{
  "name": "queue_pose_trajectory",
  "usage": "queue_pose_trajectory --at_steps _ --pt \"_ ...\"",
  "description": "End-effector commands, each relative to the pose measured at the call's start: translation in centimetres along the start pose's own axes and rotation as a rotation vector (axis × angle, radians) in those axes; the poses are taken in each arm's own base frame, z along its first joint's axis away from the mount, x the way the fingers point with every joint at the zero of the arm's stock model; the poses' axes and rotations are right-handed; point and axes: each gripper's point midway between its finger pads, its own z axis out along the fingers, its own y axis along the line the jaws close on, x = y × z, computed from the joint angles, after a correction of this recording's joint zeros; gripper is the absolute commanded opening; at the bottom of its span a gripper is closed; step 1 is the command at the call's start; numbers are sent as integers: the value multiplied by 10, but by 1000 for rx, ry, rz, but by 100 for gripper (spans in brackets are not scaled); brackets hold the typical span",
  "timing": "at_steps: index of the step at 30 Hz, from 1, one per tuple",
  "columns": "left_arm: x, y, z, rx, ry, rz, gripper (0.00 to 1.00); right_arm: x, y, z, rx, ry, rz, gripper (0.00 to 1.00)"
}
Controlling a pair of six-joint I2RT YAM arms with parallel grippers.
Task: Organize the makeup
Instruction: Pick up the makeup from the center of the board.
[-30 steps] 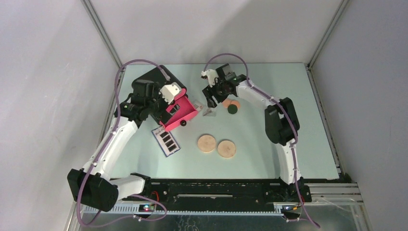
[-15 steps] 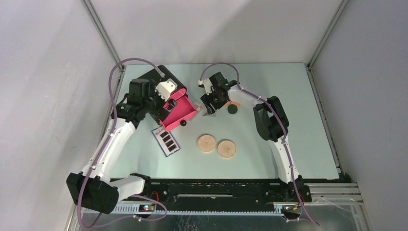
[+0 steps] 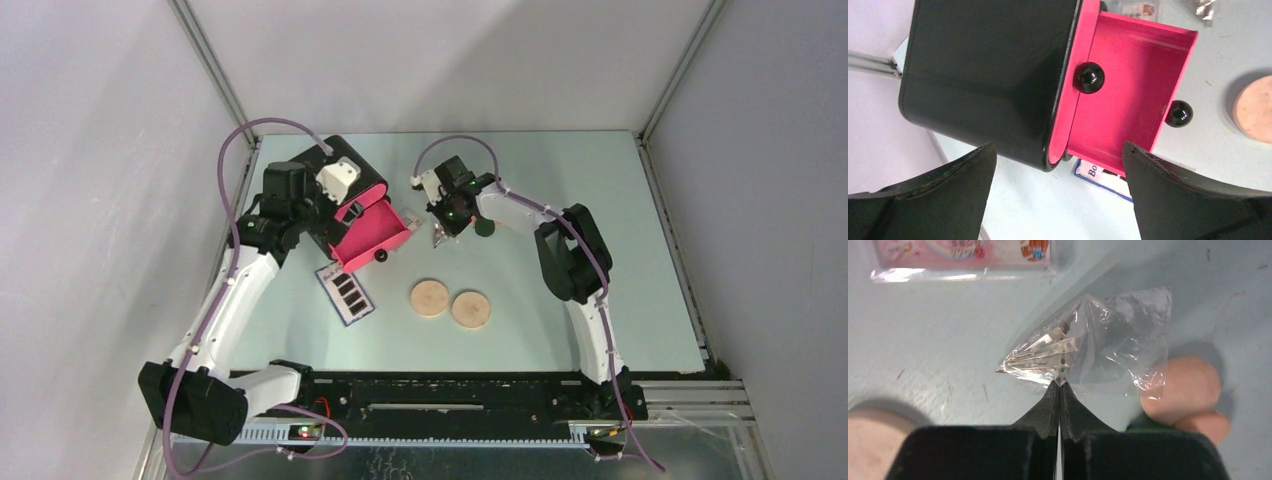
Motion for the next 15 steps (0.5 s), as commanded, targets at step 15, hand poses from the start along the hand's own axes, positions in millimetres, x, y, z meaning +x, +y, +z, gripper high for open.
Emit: queue_pose_trajectory --at_steps 15 --pt "-52 66 -45 -208 -177 -200 100 -75 74 -180 -273 -283 -200 0"
